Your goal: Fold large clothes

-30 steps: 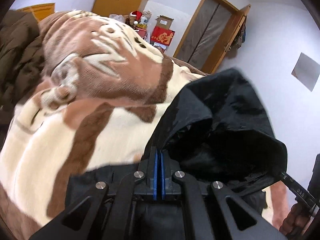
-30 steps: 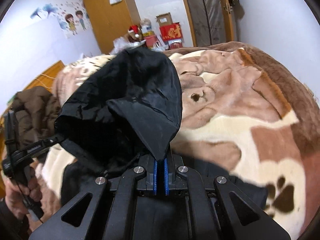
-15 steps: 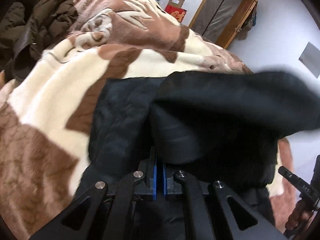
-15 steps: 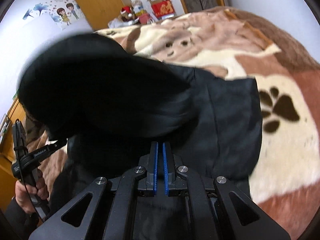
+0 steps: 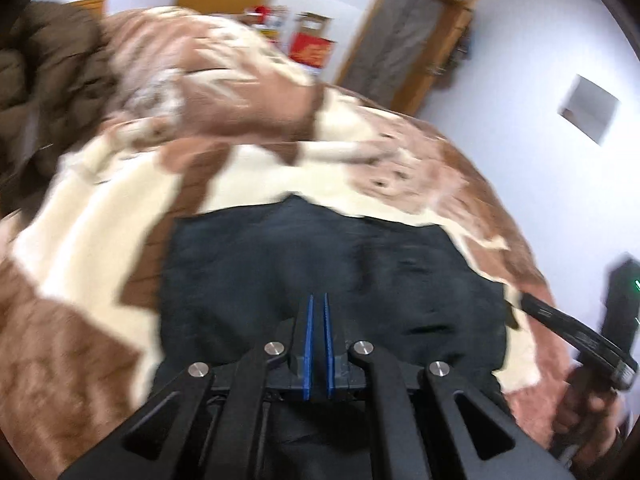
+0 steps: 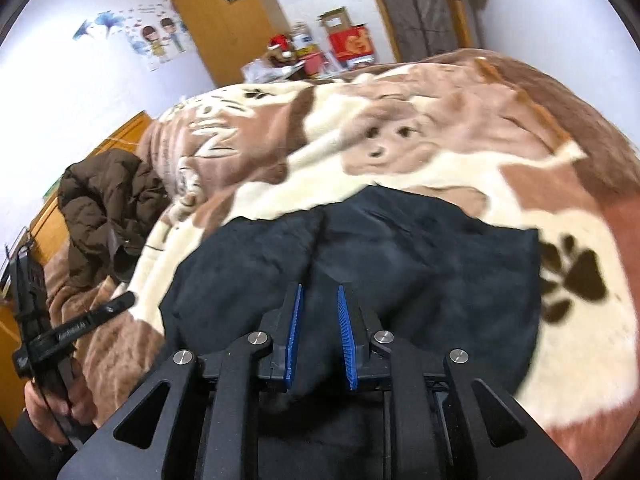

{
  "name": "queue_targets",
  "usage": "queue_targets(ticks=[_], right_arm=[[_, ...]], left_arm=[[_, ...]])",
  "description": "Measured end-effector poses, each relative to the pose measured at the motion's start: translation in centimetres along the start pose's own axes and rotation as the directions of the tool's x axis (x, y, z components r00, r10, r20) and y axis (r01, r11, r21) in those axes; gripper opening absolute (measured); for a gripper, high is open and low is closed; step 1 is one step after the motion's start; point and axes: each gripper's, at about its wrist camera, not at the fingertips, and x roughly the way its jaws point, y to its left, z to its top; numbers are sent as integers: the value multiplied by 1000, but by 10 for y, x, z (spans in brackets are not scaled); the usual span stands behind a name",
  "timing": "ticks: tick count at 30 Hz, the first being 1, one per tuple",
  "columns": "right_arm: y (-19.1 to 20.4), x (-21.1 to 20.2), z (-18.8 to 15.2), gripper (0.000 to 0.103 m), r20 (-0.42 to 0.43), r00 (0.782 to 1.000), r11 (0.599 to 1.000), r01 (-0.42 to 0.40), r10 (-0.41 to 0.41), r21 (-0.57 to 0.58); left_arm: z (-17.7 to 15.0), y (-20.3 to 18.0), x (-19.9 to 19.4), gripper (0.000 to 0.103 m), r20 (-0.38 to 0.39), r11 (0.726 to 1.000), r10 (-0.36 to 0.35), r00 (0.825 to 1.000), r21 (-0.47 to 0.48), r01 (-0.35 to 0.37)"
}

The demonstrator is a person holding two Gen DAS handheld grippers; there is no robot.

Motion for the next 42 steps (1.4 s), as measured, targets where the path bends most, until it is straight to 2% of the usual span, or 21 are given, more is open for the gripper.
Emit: queue_targets(ticks=[3,5,8,11,15,18,21,25,27,29,32,34,37,40,42], right_arm=[[-4,42,-28,19,-129,991,999,34,-35,-8],[-14,63,-54,19,-192,979,998,64,-63,-5],[-25,77,-75,19,-207,977,998,57,-53,15],[-30,88,-79,19,-202,978,998,64,-58,24],[-32,98,-77,19,-207,975,997,79,-74,19],[-27,85,-73,19,-228,970,995,95,-86,27],[-14,50,-71,19,-158,983,996,89,-89,-7],[4,14,-70,19,-51,999,1000,-3,2,-19],[13,24,-72,19,-77,996,998,-39,36,-40],[13,49,-81,19,-142,989,998,-43,37,-36],[3,96,-97,19,-263,965,1000,18,-16,2],[-5,104,-102,15,-256,967,1000,4,2,23],[2,90,-96,17,-252,968,1000,16,-15,5],[10,46,-80,18,-162,987,999,-29,22,-41],[10,22,-63,18,-73,997,997,-26,21,-66]], left_arm=[[-18,-13,30,9,-71,999,2,997,52,1],[-40,-9,52,9,-136,998,31,990,60,-23],[-71,1,83,9,-210,989,121,970,105,-101],[-84,6,95,10,-208,984,147,967,128,-123],[-79,6,110,10,-217,979,177,960,135,-150],[-73,4,109,10,-243,981,181,953,109,-158],[-69,2,83,10,-222,985,160,962,92,-143],[-66,0,44,10,-151,991,122,981,74,-111],[-63,-6,36,10,-126,995,87,988,67,-79],[-68,-12,42,10,-138,994,71,988,88,-60],[-75,-7,76,10,-222,992,105,969,88,-88],[-78,2,94,10,-255,990,133,958,84,-115],[-74,8,91,10,-254,993,112,961,62,-99],[-67,6,73,10,-230,993,107,967,78,-92],[-60,6,55,10,-189,994,88,978,85,-73]])
